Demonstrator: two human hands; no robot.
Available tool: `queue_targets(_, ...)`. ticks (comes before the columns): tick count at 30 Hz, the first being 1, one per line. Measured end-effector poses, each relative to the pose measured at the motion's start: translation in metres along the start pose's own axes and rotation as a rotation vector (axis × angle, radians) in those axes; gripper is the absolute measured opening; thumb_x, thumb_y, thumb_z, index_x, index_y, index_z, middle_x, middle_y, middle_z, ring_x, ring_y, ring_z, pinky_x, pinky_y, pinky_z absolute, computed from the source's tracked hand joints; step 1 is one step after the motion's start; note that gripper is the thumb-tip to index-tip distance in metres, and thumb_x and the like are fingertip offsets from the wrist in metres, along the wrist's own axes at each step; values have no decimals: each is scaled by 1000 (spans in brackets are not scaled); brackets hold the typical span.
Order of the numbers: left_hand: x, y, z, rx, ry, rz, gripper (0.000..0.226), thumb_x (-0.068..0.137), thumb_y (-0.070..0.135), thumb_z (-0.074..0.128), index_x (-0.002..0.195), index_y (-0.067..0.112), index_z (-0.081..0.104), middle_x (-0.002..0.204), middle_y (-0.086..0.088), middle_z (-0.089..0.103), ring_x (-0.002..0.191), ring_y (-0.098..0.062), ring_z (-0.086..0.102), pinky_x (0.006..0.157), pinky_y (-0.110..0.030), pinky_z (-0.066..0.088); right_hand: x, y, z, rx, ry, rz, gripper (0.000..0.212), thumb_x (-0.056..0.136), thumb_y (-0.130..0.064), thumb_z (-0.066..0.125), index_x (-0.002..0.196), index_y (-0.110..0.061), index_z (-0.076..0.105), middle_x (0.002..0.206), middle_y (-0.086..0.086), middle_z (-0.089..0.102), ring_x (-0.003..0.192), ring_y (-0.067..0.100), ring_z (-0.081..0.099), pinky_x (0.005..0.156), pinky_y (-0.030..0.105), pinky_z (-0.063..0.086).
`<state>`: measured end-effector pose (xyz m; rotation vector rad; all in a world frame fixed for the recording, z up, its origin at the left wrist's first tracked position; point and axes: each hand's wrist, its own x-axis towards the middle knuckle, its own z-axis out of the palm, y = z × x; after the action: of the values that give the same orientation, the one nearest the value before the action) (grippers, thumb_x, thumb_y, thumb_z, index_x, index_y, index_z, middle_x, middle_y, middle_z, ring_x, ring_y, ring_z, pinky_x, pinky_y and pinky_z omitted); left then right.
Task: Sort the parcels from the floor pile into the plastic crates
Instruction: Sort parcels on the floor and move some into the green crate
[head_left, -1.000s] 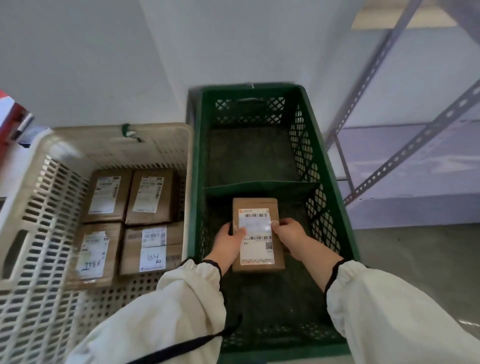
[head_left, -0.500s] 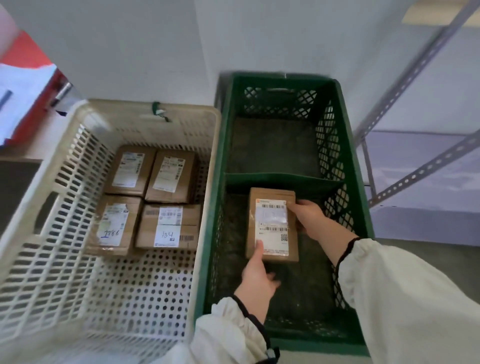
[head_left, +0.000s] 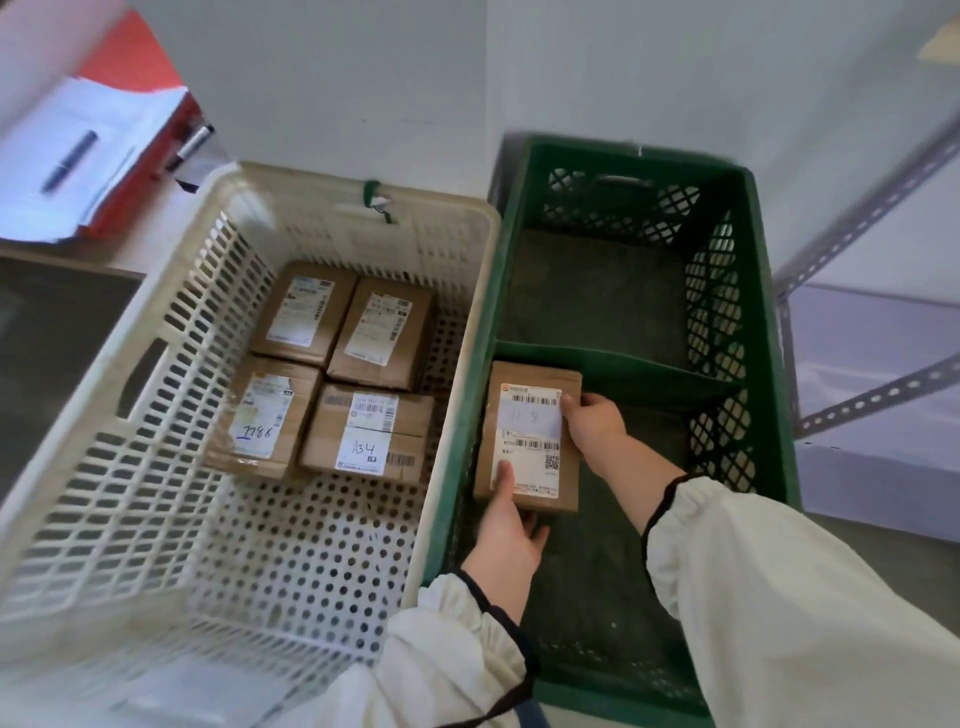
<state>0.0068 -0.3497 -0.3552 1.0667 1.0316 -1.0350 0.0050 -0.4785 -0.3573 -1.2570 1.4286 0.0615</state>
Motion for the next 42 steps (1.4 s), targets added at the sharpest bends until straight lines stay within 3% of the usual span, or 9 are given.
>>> queue_targets(7, 8, 13, -3, 33, -15, 0, 64, 84, 42, 67, 136, 14, 43, 135, -13, 54, 128, -33, 46, 107, -46, 34, 3, -3, 2, 55, 40, 42, 48, 95, -30, 53, 139, -12, 44, 127, 12, 58, 110, 32, 56, 89, 42, 49)
queue_targets(24, -15, 20, 5, 14, 7, -22, 52, 88, 40, 65, 128, 16, 43, 135, -12, 54, 129, -33, 46, 112, -49, 32, 0, -8, -5, 137, 28, 113, 49, 89, -27, 64, 134, -13, 50, 121, 12, 61, 102, 32, 60, 83, 44, 51)
queue_targets(29, -54, 25, 13, 171, 12, 24, 40, 92, 25, 60, 129, 14, 47, 129, -12, 56, 126, -32, 47, 113, -50, 29, -17, -18, -8, -65, 255, -108, 59, 88, -35, 63, 138, -11, 43, 131, 10, 55, 118, 30, 54, 92, 38, 47)
queue_targets(31, -80, 39, 17, 252, -54, 74, 31, 93, 22, 58, 122, 17, 48, 114, -9, 60, 113, -27, 53, 105, -46, 37, -27, -32, -9, -78, 299, -236, 54, 88, -34, 63, 136, -13, 46, 129, 7, 56, 117, 25, 55, 89, 33, 46)
queue_targets(33, -104, 60, 20, 376, -114, 219, 18, 94, 22, 56, 111, 19, 50, 94, 0, 59, 88, -15, 57, 83, -34, 50, -36, -50, -8, -120, 296, -362, 50, 89, -31, 63, 133, -14, 48, 126, 5, 57, 115, 21, 55, 88, 29, 44)
queue_targets(35, -119, 89, 17, 570, -157, 522, 26, 95, 24, 55, 120, 23, 51, 99, 6, 60, 83, -5, 58, 64, -18, 49, -47, -68, -5, -202, 271, -488, 48, 90, -30, 62, 133, -14, 49, 127, 4, 57, 115, 18, 55, 89, 27, 43)
queue_targets(37, -128, 121, 4, 861, -159, 912, 40, 94, 25, 56, 133, 23, 47, 123, 8, 57, 105, -5, 56, 80, -15, 46, -59, -85, 2, -341, 227, -628, 50, 90, -31, 61, 135, -15, 47, 131, 4, 54, 120, 19, 51, 94, 30, 43)
queue_targets(39, -128, 153, -16, 1285, 32, 1295, 48, 93, 31, 55, 139, 24, 43, 140, 9, 47, 128, -11, 43, 100, -24, 37, -72, -98, 12, -528, 173, -762, 56, 89, -34, 61, 139, -15, 43, 139, 5, 46, 130, 23, 40, 104, 38, 39)
queue_targets(42, -123, 193, -60, 1789, 356, 1442, 61, 93, 44, 51, 148, 30, 27, 156, 6, 26, 145, -22, 18, 116, -46, 23, -97, -108, 37, -831, 116, -879, 66, 88, -42, 60, 144, -18, 34, 150, 6, 31, 140, 30, 19, 111, 45, 29)
